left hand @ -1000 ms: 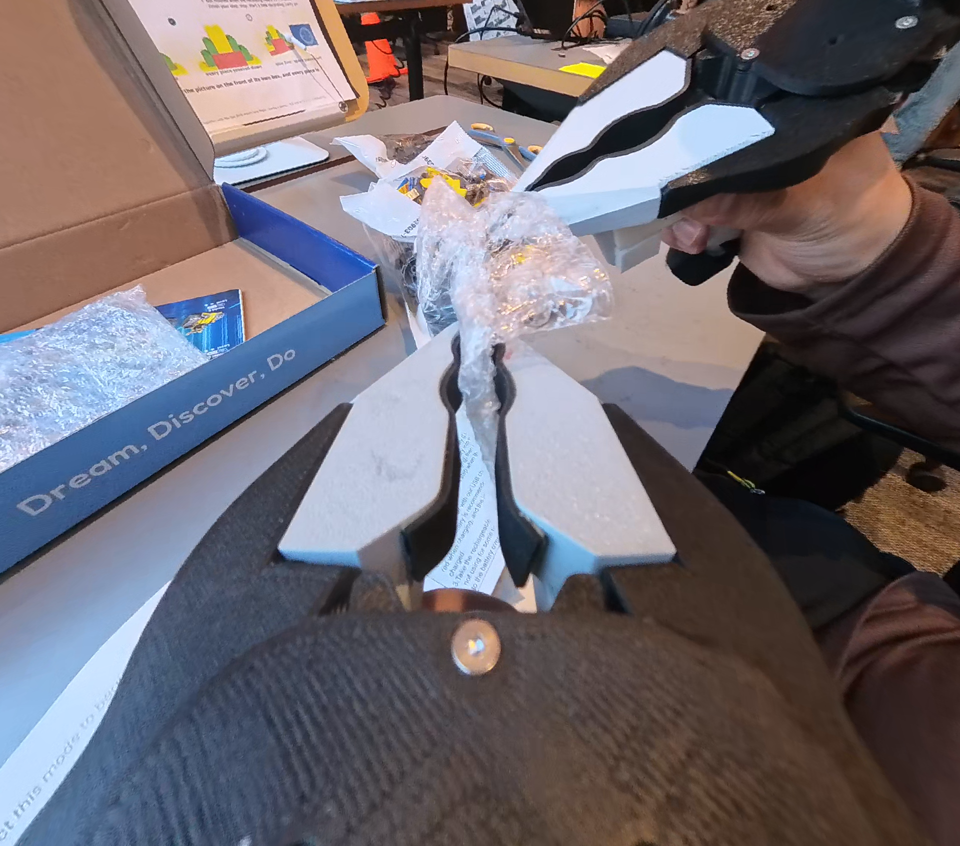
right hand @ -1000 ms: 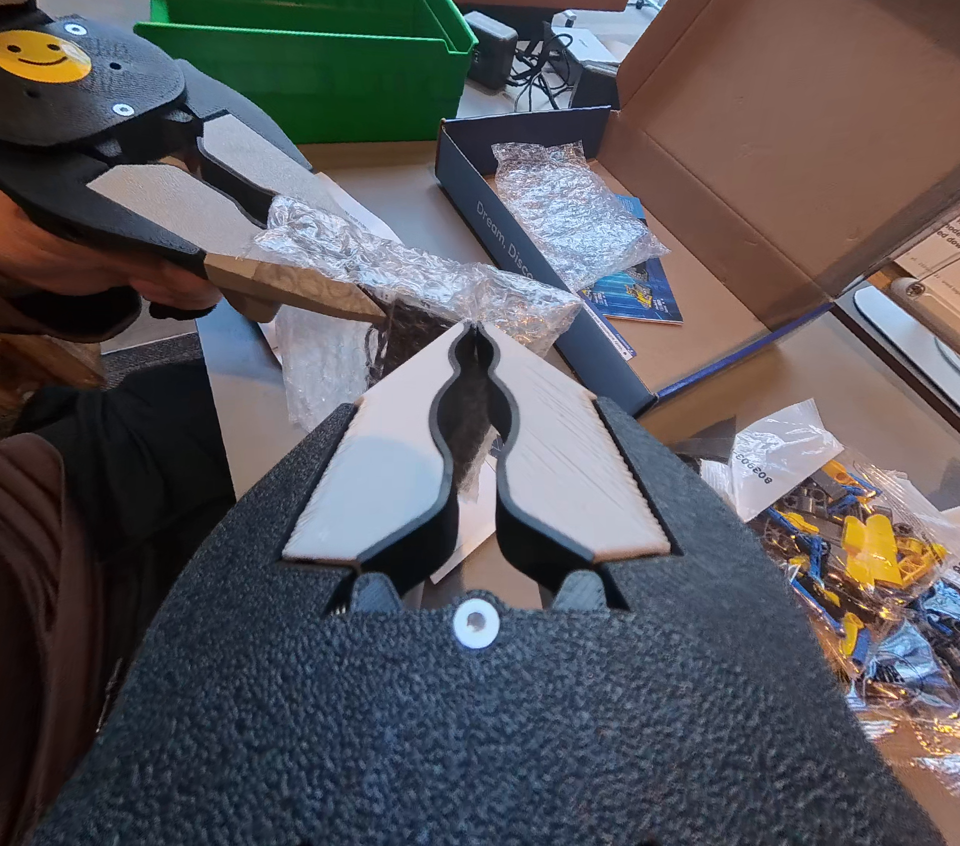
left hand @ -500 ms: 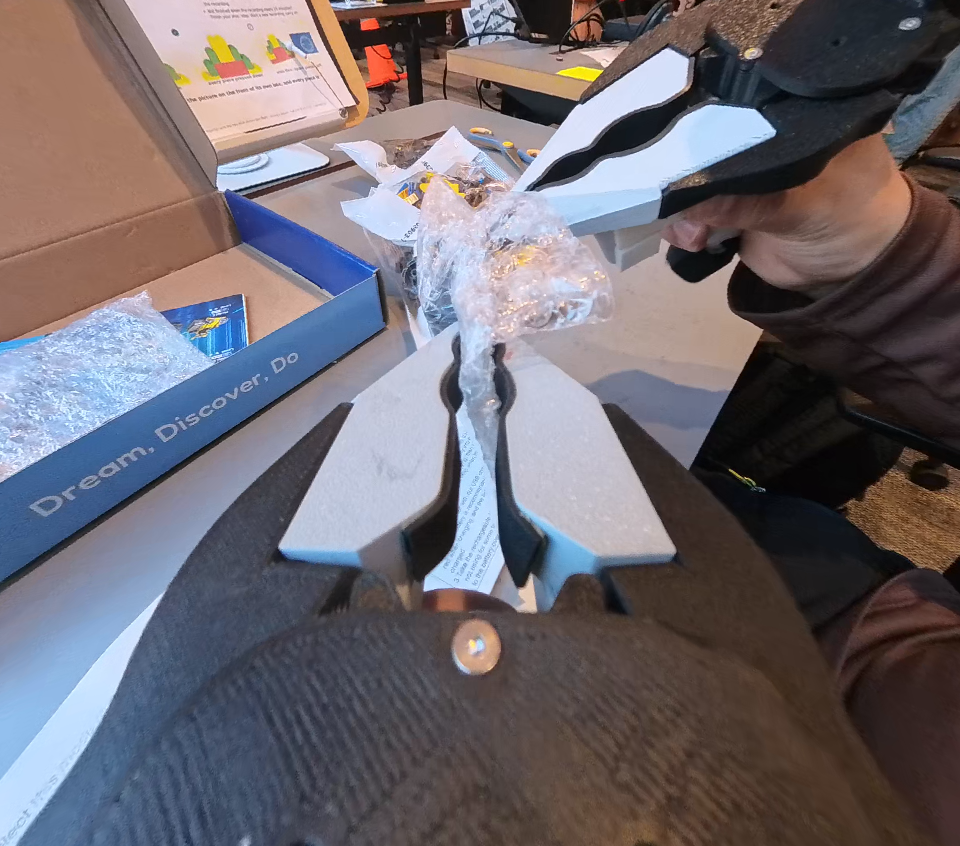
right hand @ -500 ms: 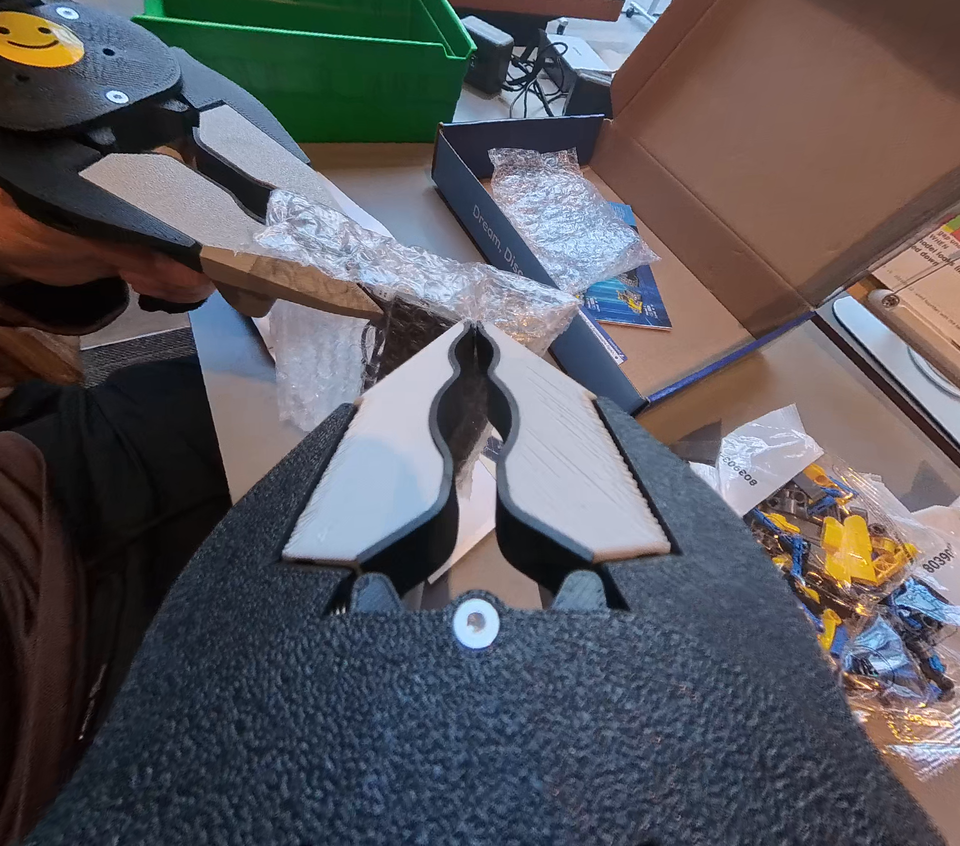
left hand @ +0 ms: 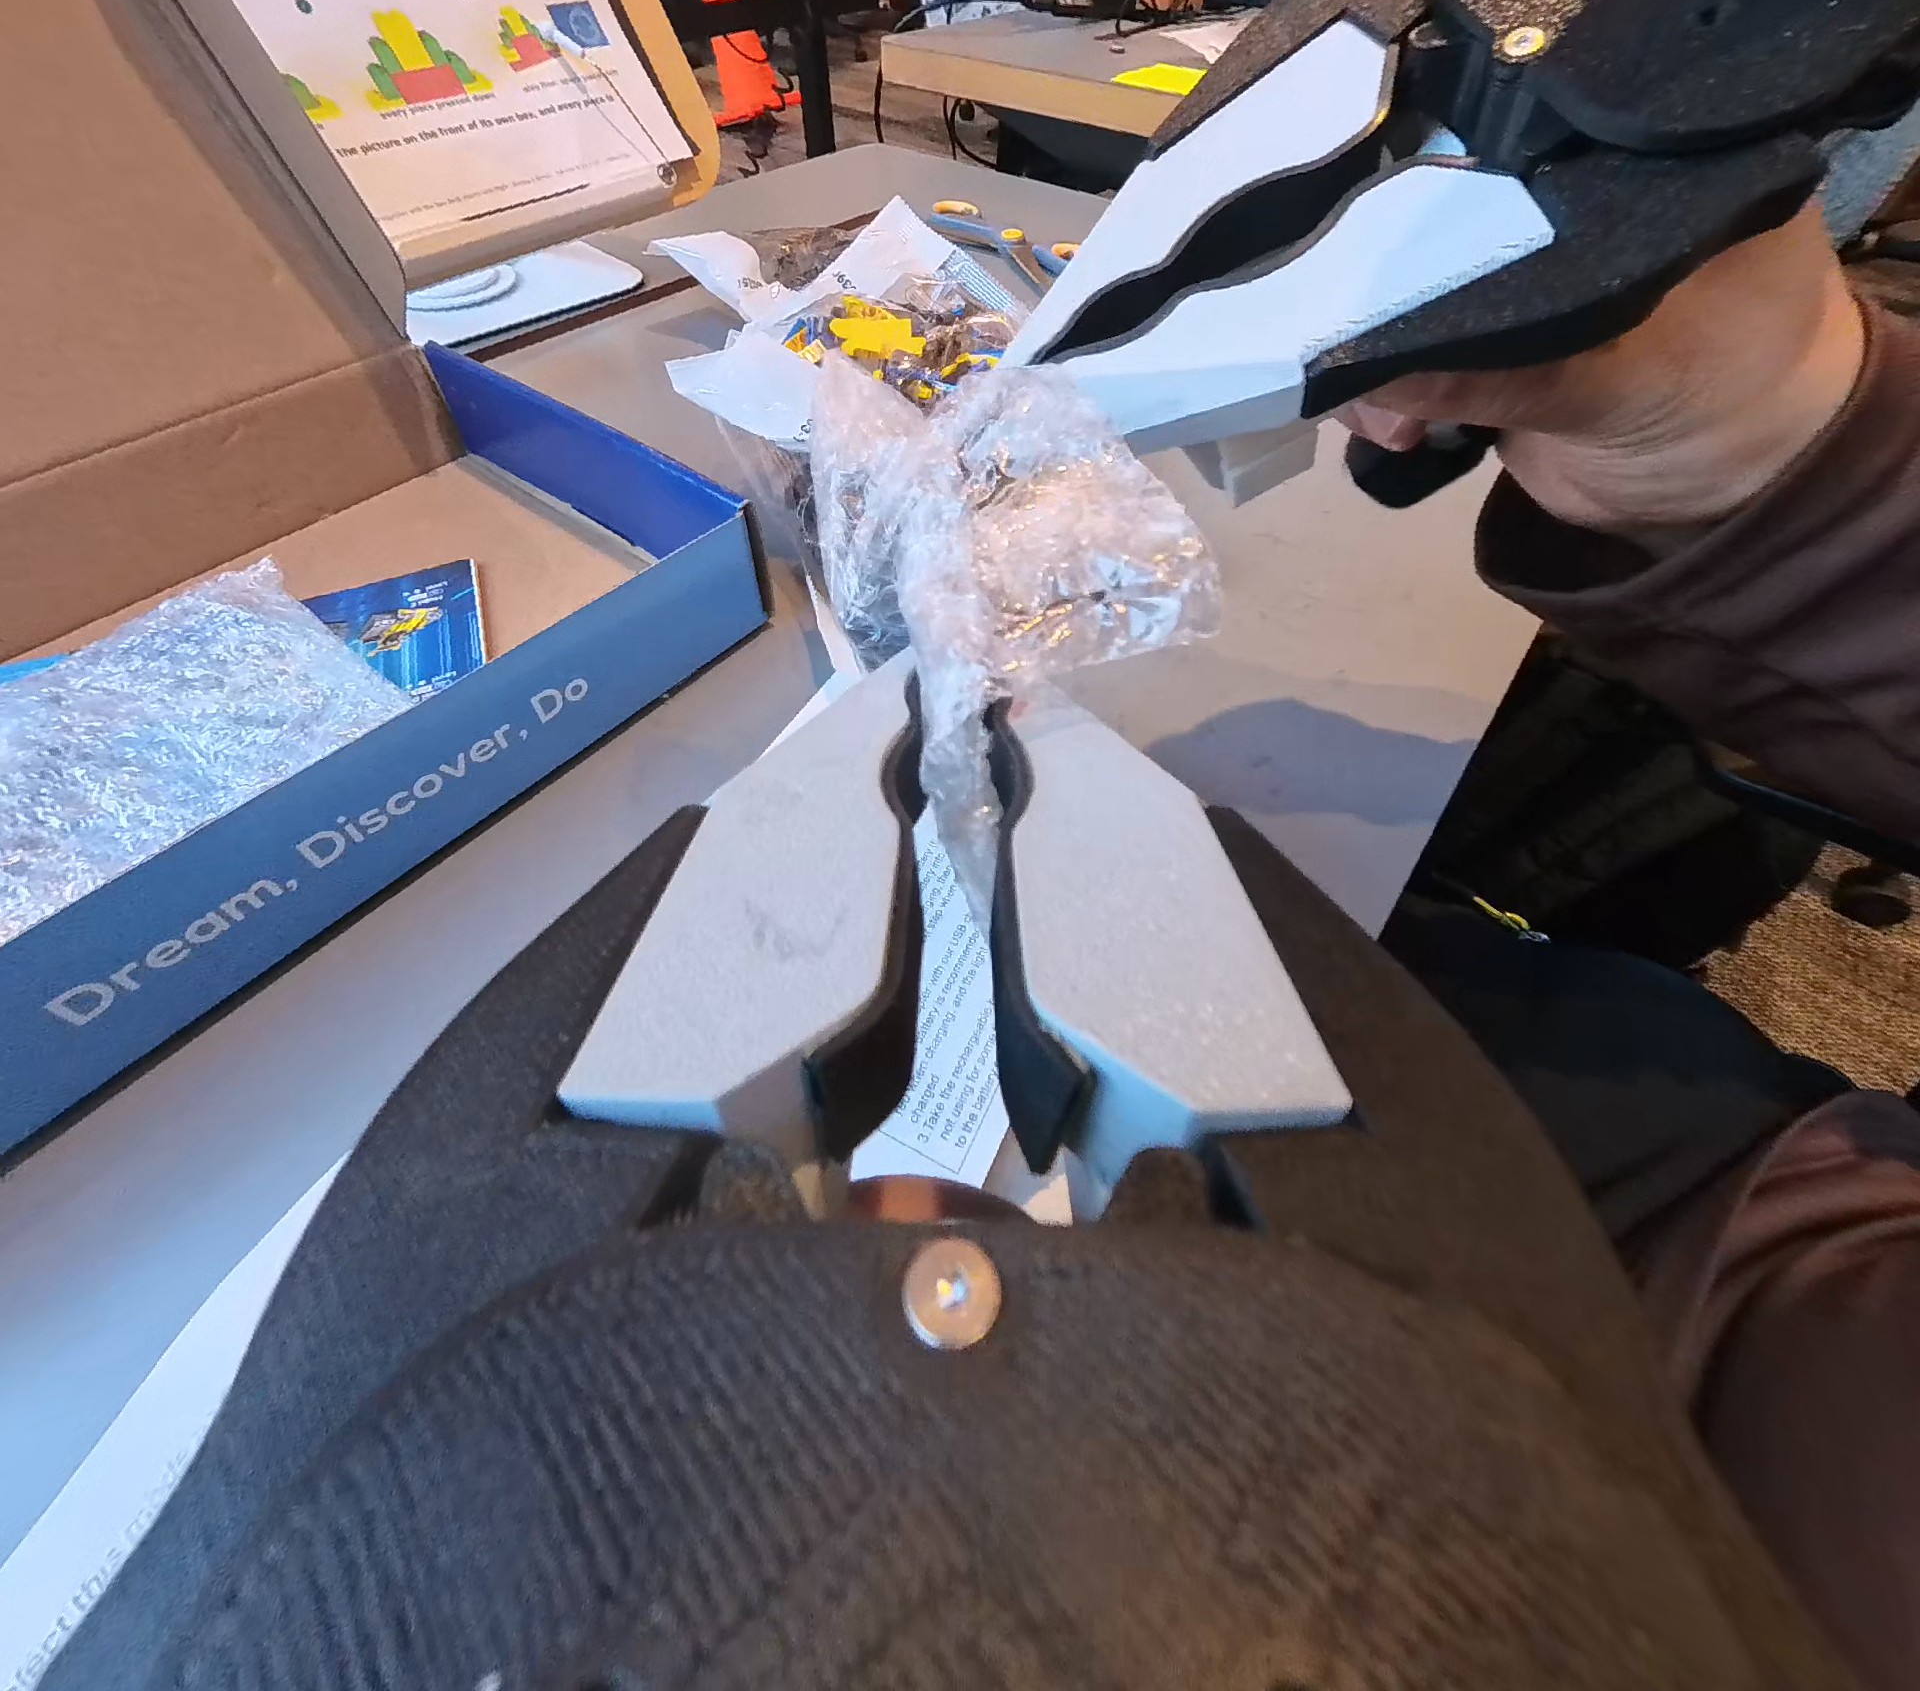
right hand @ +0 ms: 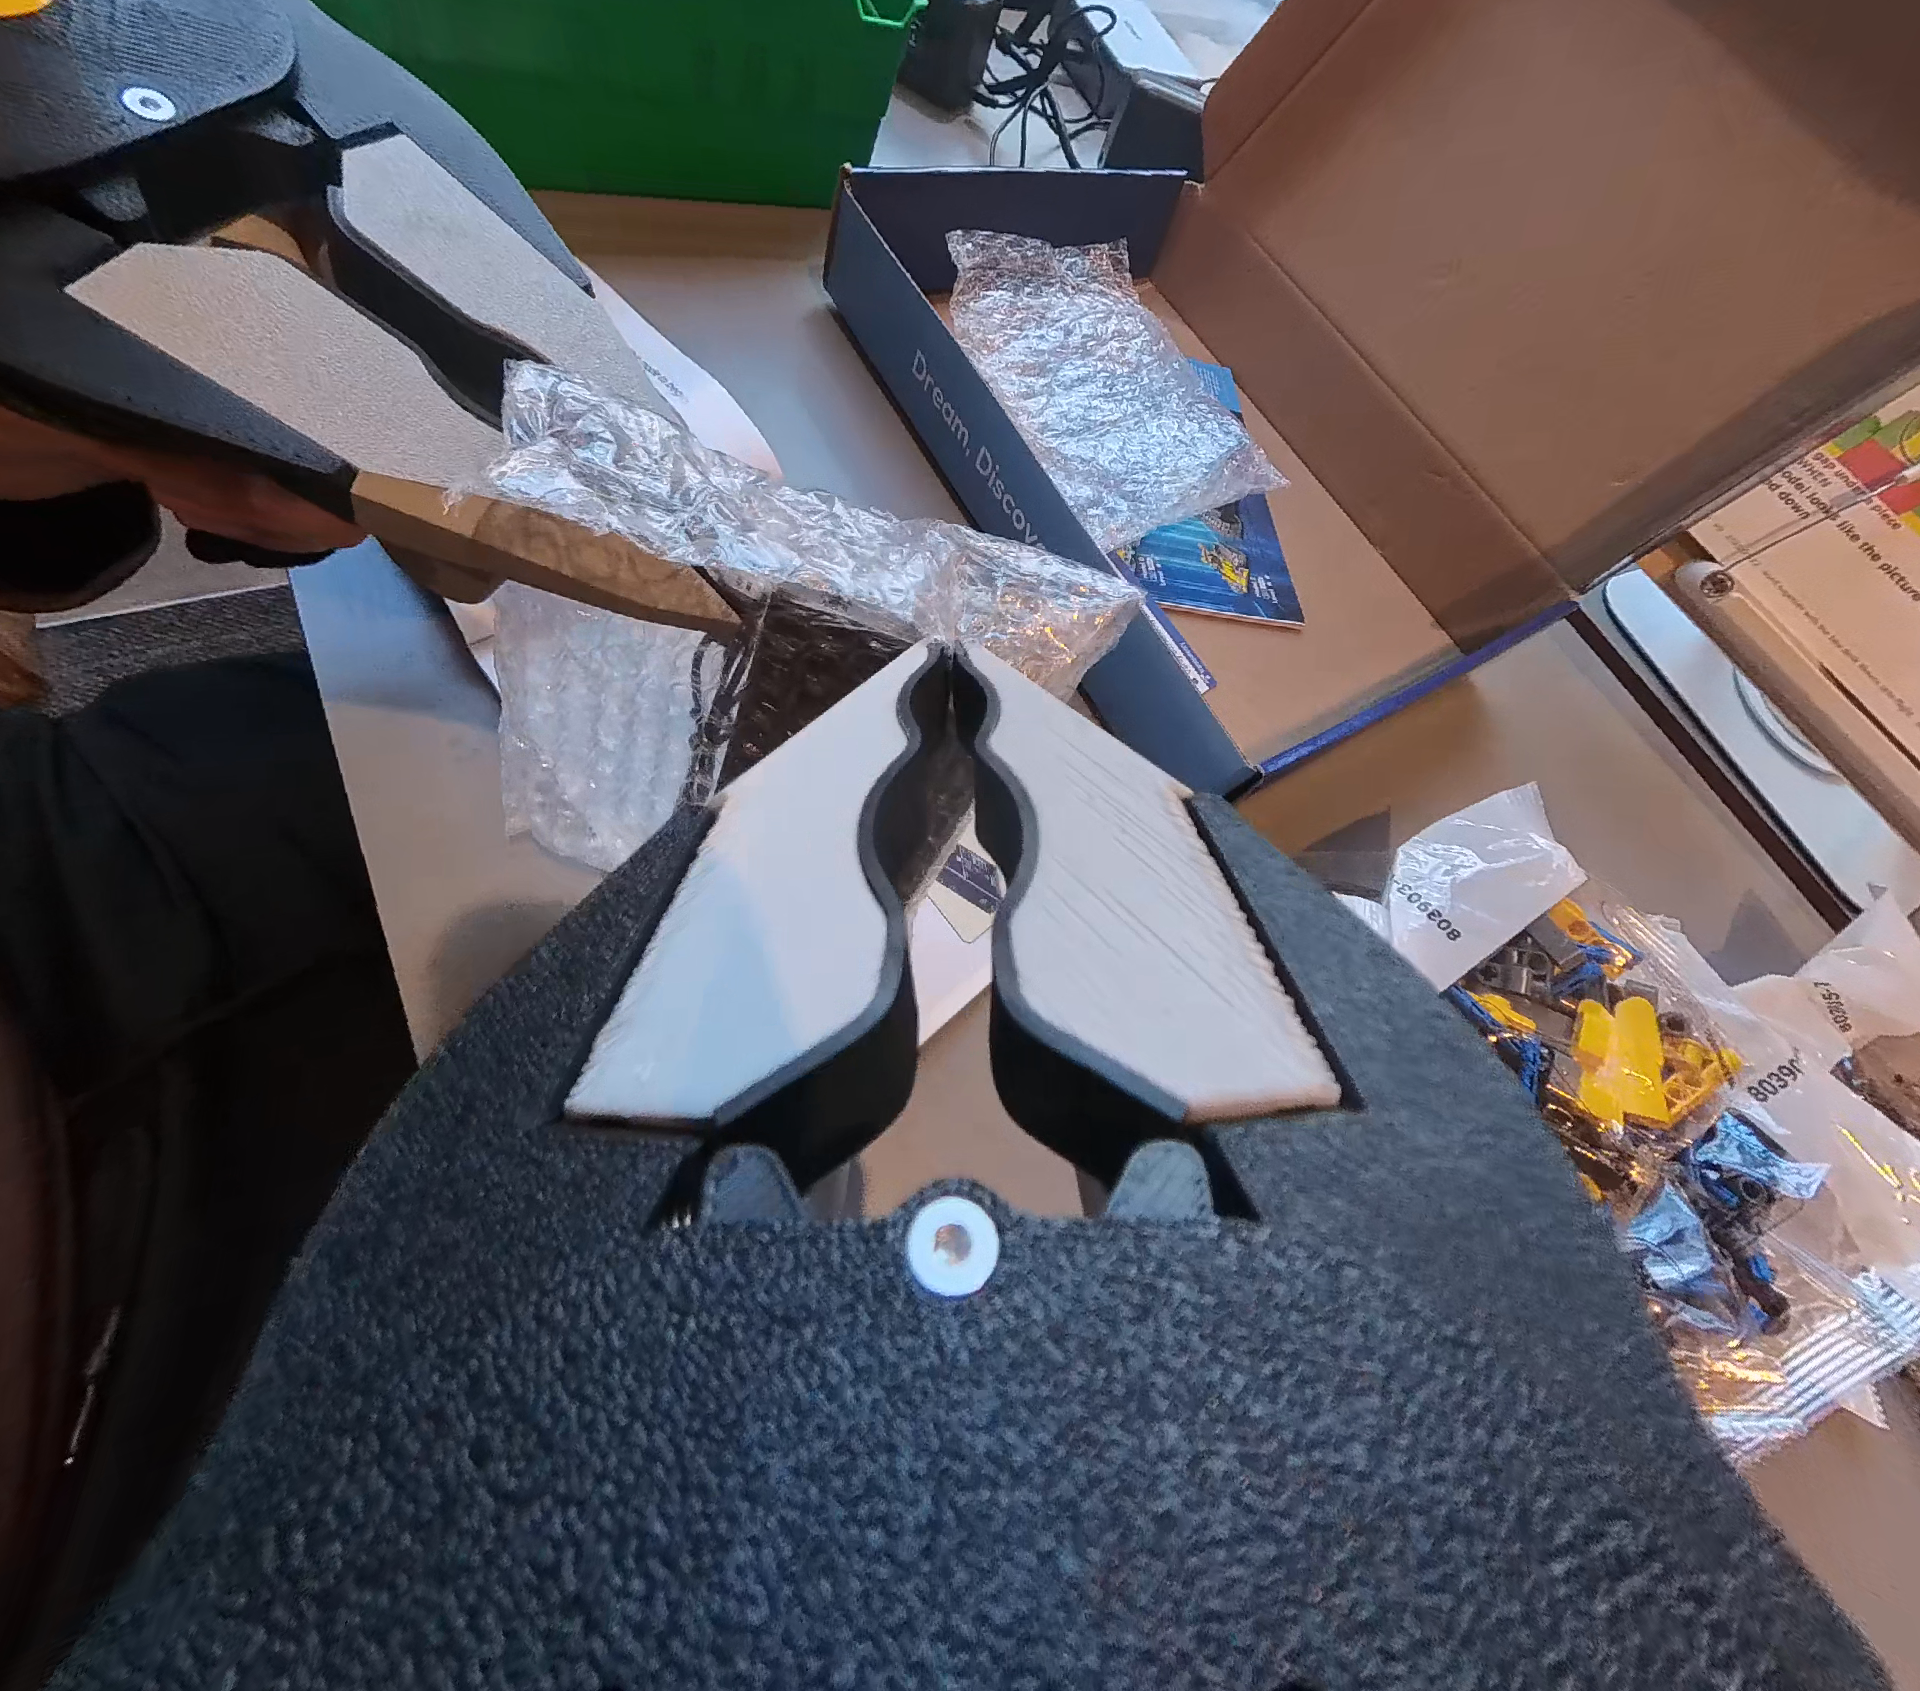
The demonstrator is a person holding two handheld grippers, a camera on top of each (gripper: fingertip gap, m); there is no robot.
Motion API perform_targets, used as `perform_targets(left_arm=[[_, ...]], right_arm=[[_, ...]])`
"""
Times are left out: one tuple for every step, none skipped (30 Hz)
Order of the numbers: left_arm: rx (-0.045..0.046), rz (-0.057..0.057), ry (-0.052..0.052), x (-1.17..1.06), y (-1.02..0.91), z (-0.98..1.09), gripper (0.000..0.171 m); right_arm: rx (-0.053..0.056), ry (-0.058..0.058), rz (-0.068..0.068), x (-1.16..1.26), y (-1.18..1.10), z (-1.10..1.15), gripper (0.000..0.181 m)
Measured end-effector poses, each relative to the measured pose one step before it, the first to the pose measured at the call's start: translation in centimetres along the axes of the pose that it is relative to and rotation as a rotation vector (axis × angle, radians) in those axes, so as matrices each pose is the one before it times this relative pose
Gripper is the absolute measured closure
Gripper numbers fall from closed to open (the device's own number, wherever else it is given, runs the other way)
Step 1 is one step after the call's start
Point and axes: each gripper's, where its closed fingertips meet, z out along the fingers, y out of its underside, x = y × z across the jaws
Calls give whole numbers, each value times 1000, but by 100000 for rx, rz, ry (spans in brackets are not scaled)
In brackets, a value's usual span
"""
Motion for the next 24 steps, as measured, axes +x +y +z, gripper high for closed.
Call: perform_targets(left_arm=[[181, -183, 36, -2, -24, 8, 167], [27, 85, 75, 41, -8, 20, 167], [-165, 276, 47, 71, -6, 21, 167], [-864, 450, 300, 127, 80, 50, 167], [-2069, 1133, 464, 198, 231, 121, 168], [-1818, 2028, -493, 106, 210, 129, 168], [-916, 2215, -621, 107, 96, 153, 168], [-930, 1287, -355, 82, 89, 171, 168], [-704, 355, 205, 76, 71, 133, 167], [-711, -380, 2394, 381, 127, 69, 167], [2661, -601, 435, 110, -340, -56, 167], [898, -422, 175, 64, -217, -74, 167], [976, -7, 337, 102, -297, -153, 168], [858, 481, 250, 135, -318, -159, 167], [158, 1098, -290, 56, -173, -136, 168], [-473, 1085, -605, -29, -5, -103, 168], [-893, 509, -97, -17, 132, -63, 168], [-219, 89, -225, -81, 98, -51, 168], [488, -186, -311, -120, 4, -67, 168], [291, -457, 96, -79, -44, -70, 168], [309, -358, -120, -92, -109, -80, 168], [505, -56, -493, -121, -163, -94, 168], [468, -90, -553, -134, -119, -86, 168], [516, -133, -292, -113, -95, -78, 168]], right_arm=[[-38, 236, -356, 29, -4, -24, 181], [-104, 279, -309, 32, 5, -29, 181], [-98, 458, -476, 40, -6, -28, 181], [-428, 596, -677, 61, 49, 11, 181], [-1354, 663, -1123, 51, 206, 79, 181], [-1765, 1103, -1674, 114, 297, 128, 181], [-1091, 1712, -1725, 182, 243, 122, 181], [-639, 1844, -1007, 233, 199, 115, 181], [-895, 3098, 42, 546, 243, 53, 181], [-1611, 6228, -1128, 1233, 387, -114, 181], [114, 2538, 735, 881, 136, -213, 181], [2082, -2904, 4619, 160, -219, -248, 181], [1567, -2979, 3649, 19, -227, -264, 181], [970, -1033, 1059, -13, -172, -241, 181], [487, 569, -211, -66, -142, -126, 181], [-798, 945, -1511, -157, -30, 18, 181], [-1852, 457, -2471, -197, 68, 54, 181], [-1297, 219, -1906, -144, 4, -18, 181], [439, 210, -711, -75, -163, -137, 181], [1141, -175, -3, -53, -219, -175, 181], [501, -637, 424, -33, -119, -142, 181], [302, -870, 756, -36, -77, -118, 181], [828, -858, 729, -44, -137, -142, 181], [874, -699, 467, -56, -151, -149, 181]])
